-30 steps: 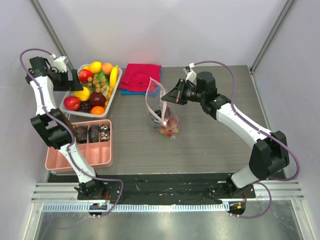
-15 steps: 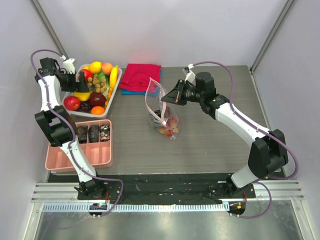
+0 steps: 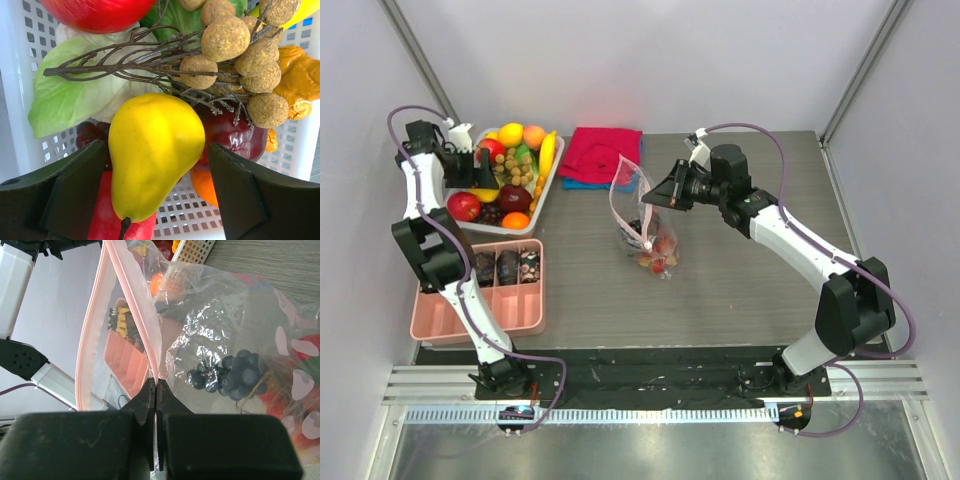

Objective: Place the food in the zip-top bag and seal the zipper
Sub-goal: Pick up the fake fruit from the bin.

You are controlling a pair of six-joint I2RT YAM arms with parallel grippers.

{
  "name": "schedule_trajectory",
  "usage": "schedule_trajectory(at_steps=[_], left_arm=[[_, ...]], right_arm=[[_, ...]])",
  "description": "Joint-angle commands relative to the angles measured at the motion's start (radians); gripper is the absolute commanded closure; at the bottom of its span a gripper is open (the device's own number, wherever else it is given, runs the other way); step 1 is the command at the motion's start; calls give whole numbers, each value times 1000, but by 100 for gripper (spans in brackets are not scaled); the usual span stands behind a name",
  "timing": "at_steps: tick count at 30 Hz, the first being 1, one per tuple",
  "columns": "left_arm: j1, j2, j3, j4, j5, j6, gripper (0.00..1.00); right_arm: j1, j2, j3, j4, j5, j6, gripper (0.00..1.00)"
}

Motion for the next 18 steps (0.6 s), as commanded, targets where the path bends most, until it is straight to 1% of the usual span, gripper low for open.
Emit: schedule_trajectory(at_steps=[1, 3, 4, 9, 10, 14, 18], left_arm=[[-6, 0, 13, 46, -9, -25, 18], [-5, -6, 19, 43, -15, -25, 22], [-6, -10, 24, 39, -15, -27, 26], [-2, -75, 13, 47, -53, -24, 36], [0, -87, 10, 49, -55, -24, 39], [15, -133, 13, 49, -46, -45, 46], [21, -194, 27, 33, -44, -59, 49]], right_arm=[[5, 6, 22, 47, -6, -2, 99], [3, 6, 22, 47, -5, -4, 99], [5, 6, 21, 46, -5, -4, 99], [3, 6, 21, 46, -2, -10, 99], [5, 6, 21, 46, -2, -8, 99], [5, -2, 21, 46, 3, -15, 99], [3, -7, 19, 43, 4, -25, 99]])
